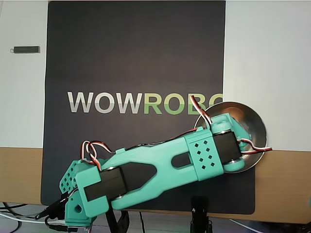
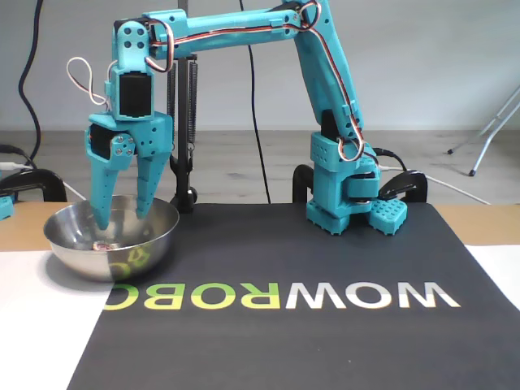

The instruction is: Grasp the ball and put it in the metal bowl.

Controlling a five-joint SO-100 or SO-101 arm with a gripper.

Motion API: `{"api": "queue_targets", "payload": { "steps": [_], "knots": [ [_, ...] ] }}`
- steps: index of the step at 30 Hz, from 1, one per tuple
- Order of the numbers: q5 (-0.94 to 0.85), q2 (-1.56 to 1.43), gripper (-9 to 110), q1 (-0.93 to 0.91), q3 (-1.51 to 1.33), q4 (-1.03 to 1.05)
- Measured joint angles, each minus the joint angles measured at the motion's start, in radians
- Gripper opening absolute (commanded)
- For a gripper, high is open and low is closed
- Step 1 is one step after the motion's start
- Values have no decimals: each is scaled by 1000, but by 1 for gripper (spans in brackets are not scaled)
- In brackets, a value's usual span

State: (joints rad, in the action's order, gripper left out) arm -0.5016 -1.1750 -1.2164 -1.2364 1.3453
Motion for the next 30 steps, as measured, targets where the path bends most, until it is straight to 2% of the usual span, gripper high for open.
{"api": "queue_targets", "payload": {
  "steps": [17,22,30],
  "knots": [
    [0,0,66,0,0,0],
    [0,0,37,0,0,0],
    [0,0,13,0,0,0]
  ]
}}
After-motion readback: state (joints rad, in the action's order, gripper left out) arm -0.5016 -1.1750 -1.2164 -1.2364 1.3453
